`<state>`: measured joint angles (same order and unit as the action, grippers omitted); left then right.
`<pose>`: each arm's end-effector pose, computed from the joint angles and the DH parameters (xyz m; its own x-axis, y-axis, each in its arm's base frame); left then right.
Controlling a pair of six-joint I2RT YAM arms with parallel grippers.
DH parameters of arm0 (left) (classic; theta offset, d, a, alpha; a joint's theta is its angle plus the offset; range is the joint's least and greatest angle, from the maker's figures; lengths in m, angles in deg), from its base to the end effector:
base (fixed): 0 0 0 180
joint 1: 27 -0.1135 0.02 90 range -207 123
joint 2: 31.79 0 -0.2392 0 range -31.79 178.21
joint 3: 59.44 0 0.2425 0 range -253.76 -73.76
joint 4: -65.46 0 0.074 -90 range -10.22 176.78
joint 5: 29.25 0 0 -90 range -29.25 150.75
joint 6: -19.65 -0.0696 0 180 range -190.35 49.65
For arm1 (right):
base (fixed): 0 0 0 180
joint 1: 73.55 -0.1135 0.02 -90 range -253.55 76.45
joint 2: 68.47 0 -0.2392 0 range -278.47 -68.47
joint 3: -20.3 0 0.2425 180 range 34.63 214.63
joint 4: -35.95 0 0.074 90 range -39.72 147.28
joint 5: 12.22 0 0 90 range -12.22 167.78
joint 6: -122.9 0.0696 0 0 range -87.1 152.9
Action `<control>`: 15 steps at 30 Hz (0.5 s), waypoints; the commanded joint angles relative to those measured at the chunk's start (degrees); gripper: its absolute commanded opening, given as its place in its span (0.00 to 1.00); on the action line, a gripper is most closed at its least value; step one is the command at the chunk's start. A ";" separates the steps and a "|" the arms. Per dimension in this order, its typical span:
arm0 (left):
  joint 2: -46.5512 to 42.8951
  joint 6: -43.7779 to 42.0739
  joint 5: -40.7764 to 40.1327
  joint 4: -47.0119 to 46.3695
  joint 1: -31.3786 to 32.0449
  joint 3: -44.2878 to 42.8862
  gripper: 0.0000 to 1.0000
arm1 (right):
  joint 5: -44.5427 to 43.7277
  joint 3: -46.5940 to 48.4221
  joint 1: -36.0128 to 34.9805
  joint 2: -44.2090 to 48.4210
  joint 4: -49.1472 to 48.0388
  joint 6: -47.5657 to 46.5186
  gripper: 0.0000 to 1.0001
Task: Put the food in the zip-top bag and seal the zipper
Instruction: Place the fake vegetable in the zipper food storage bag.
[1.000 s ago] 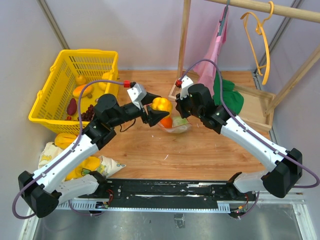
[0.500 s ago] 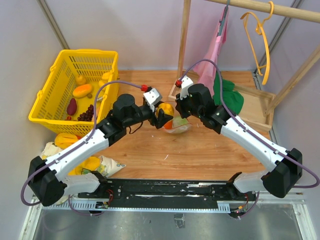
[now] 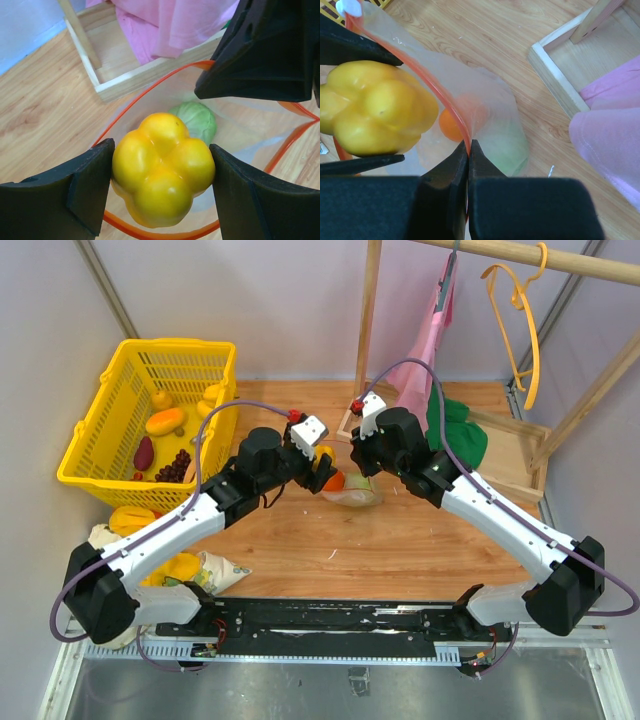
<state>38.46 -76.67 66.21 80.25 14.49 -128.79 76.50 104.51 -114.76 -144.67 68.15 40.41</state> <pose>0.2350 -0.2167 0.2961 -0.1212 0.2535 -0.9597 0.7460 0.6611 0.0804 0.2523 0.2189 0.3208 -0.3897 -0.1676 -0.9056 -0.5975 0.7943 0.1101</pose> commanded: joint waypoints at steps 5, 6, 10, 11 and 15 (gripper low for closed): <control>0.14 0.10 -3.32 -0.30 0.52 -2.19 0.74 | 1.54 1.11 0.17 0.34 -0.29 0.62 0.01; 0.06 0.09 -3.41 -0.29 0.52 -2.19 0.75 | 1.63 1.17 0.17 0.32 -0.30 0.66 0.01; 0.22 0.38 -3.28 -0.25 0.52 -2.17 0.81 | 1.76 1.13 0.17 0.26 -0.30 0.74 0.01; 0.23 0.40 -3.25 -0.23 0.52 -2.19 0.82 | 1.80 1.21 0.17 0.22 -0.34 0.75 0.01; 0.10 0.62 -3.16 -0.19 0.52 -2.19 0.85 | 1.94 1.13 0.21 0.24 -0.35 0.80 0.01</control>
<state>38.66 -76.32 63.76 80.38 14.49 -128.94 77.79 104.51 -114.76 -144.67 68.17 40.47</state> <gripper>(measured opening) 0.844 0.011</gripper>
